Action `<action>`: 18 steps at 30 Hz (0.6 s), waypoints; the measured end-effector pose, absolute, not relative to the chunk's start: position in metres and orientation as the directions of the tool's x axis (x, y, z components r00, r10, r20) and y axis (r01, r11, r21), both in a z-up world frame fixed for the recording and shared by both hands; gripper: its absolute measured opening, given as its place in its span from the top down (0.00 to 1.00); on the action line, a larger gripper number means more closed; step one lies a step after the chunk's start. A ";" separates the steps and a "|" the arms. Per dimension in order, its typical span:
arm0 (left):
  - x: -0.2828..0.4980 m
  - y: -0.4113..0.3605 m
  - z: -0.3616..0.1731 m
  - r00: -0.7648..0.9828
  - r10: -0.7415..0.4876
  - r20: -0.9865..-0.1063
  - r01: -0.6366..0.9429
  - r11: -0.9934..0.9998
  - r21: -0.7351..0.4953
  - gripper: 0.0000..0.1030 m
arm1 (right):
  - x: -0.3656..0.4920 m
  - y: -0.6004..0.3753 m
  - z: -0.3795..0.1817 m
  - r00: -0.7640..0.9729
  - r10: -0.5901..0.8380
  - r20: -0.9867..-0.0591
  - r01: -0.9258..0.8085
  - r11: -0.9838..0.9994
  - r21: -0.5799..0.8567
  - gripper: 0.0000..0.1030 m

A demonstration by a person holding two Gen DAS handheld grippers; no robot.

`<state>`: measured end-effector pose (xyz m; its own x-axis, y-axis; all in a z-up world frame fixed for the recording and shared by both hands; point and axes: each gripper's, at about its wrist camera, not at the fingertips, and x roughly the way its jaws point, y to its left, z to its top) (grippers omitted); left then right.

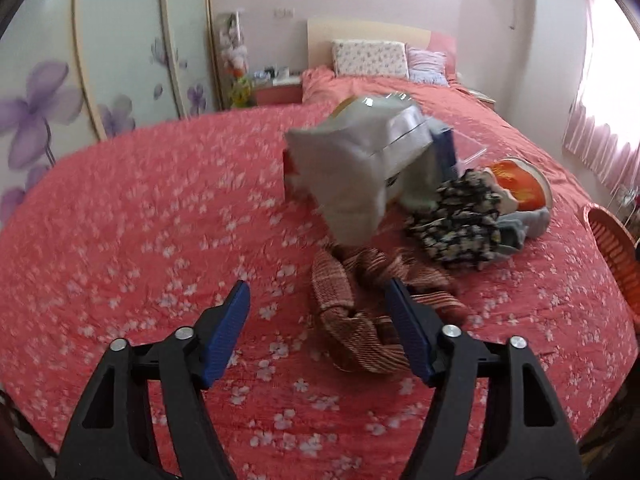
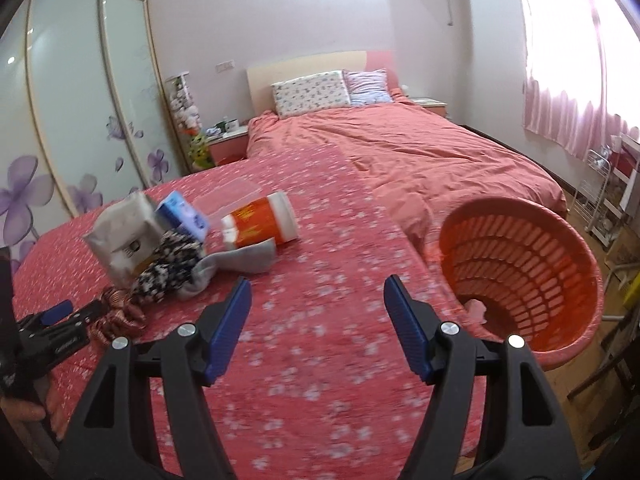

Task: Collect trash
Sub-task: 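Move the left gripper back to the bed and grasp the brown plaid cloth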

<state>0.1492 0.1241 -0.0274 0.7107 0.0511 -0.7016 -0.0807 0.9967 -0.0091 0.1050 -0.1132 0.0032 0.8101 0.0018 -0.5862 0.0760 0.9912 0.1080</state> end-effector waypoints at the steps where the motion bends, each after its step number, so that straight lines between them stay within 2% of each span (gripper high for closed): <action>1: 0.153 0.126 -0.030 0.704 0.024 -0.709 -0.072 0.997 -0.039 0.36 | 0.106 -0.108 0.003 0.808 0.004 -0.589 0.071 0.992 0.105 0.34; 5: 0.168 0.125 -0.042 0.674 -0.031 -0.738 -0.062 0.993 -0.099 0.44 | 0.109 -0.098 -0.002 0.801 0.008 -0.598 0.062 0.994 0.095 0.34; 8: 0.171 0.121 -0.045 0.673 -0.056 -0.737 -0.049 0.992 -0.119 0.55 | 0.112 -0.090 -0.004 0.797 0.013 -0.603 0.045 0.996 0.081 0.34; 9: 0.170 0.120 -0.045 0.674 -0.075 -0.735 -0.033 0.991 -0.132 0.68 | 0.113 -0.087 -0.005 0.796 0.015 -0.605 0.040 0.996 0.077 0.34; 11: 0.168 0.117 -0.046 0.680 -0.077 -0.729 -0.016 0.993 -0.120 0.82 | 0.115 -0.078 -0.006 0.794 0.025 -0.608 0.023 0.997 0.071 0.34; 13: 0.163 0.116 -0.043 0.690 -0.080 -0.719 0.001 0.994 -0.110 0.86 | 0.118 -0.068 -0.007 0.793 0.038 -0.608 0.001 0.998 0.064 0.34; 18: 0.135 0.133 -0.028 0.745 -0.049 -0.666 -0.001 0.997 -0.074 0.87 | 0.125 -0.043 -0.006 0.790 0.077 -0.608 -0.053 0.997 0.057 0.35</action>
<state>0.1354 0.1333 -0.0275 0.7447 -0.0491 -0.6656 -0.0009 0.9972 -0.0745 0.1248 -0.0428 -0.0064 0.7902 0.0772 -0.6079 -0.0532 0.9969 0.0575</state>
